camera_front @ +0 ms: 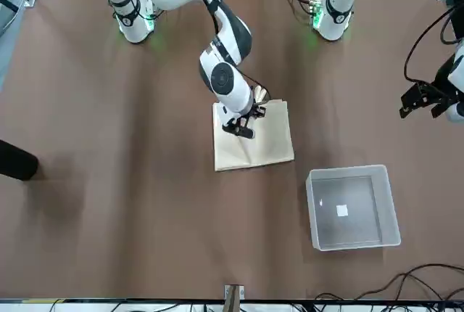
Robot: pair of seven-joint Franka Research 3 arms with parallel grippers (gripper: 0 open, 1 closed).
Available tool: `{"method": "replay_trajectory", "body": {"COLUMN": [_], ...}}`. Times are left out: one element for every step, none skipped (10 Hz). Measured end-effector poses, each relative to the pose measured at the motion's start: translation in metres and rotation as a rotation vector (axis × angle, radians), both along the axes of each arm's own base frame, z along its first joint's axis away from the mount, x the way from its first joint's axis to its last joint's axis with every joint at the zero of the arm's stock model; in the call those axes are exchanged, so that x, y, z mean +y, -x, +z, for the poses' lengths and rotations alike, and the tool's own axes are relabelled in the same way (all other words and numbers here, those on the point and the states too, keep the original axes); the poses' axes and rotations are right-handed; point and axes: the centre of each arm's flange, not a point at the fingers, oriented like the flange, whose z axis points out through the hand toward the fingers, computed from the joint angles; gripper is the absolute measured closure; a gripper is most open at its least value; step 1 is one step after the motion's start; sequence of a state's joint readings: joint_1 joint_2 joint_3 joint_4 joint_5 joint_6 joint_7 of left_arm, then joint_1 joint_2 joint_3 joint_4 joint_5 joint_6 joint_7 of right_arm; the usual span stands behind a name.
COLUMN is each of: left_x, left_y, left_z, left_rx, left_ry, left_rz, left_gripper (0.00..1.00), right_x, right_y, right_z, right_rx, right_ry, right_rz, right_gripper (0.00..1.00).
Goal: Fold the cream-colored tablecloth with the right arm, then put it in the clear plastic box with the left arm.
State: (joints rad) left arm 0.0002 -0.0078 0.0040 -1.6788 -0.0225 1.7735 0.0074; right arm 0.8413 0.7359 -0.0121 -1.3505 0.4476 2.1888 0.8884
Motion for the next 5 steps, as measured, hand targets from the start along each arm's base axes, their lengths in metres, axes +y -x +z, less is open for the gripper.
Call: {"method": "replay_trajectory", "body": {"left_x": [0.000, 0.000, 0.000, -0.001, -0.001], "left_y": [0.000, 0.000, 0.000, 0.000, 0.000], "left_z": [0.000, 0.000, 0.000, 0.000, 0.000], "left_rx": [0.000, 0.000, 0.000, 0.000, 0.000], "left_ry": [0.000, 0.000, 0.000, 0.000, 0.000], "left_rz": [0.000, 0.000, 0.000, -0.001, -0.001], "left_gripper": [0.00, 0.00, 0.00, 0.00, 0.00], "right_x": [0.001, 0.003, 0.005, 0.009, 0.014], "right_y": [0.001, 0.001, 0.001, 0.003, 0.006], "right_z": [0.001, 0.002, 0.003, 0.003, 0.001], "right_rx": [-0.001, -0.003, -0.015, -0.033, -0.048], "right_ry": [-0.002, -0.004, -0.013, -0.027, -0.036], "right_rz": [0.002, 0.002, -0.001, -0.004, -0.005], "right_gripper": [0.96, 0.96, 0.96, 0.96, 0.96]}}
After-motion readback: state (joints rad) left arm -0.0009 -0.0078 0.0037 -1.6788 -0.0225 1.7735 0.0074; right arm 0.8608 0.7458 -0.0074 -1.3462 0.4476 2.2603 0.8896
